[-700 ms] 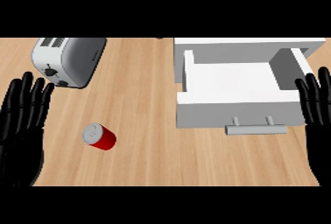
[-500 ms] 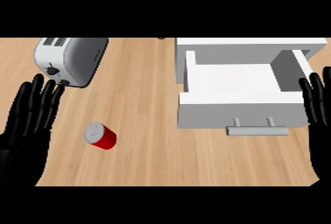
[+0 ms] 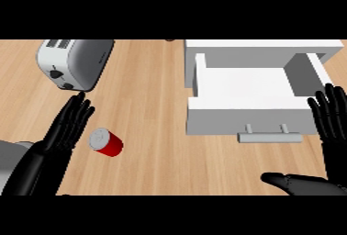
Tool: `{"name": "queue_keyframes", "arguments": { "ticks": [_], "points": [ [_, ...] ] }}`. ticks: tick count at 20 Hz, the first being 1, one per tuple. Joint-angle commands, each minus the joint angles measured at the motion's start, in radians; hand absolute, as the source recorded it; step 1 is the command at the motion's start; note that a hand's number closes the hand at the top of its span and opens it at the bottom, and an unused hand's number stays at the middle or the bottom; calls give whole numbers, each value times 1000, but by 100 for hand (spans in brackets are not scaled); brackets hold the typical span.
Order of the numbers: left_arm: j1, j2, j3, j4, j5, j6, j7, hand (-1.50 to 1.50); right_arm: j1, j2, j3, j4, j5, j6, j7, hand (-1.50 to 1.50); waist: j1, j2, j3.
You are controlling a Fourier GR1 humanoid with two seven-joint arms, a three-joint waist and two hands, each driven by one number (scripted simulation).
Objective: Pick up the can, place it into the drawer and close the drawer
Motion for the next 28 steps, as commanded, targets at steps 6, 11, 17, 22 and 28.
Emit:
{"name": "queue_keyframes", "arguments": {
  "ticks": [6,11,17,22,28],
  "points": [
    [79,13,39,-152,42,-17,147,-150,79,30,-3,-7,10,23,-21,-150,4,0,-1],
    [60,-1,75,-118,69,-16,160,-150,133,31,-43,78,-12,77,-142,-150,3,0,0],
    [13,-29,82,30,10,-11,73,-150,111,23,-71,23,-36,86,-70,-150,1,0,-1],
    [113,-20,93,20,29,-65,15,-150,134,11,-108,35,-55,124,-104,-150,4,0,-1],
    [15,-56,103,226,5,-48,-88,-150,127,36,-101,44,-31,119,-105,-150,1,1,-1]
  ]
}}
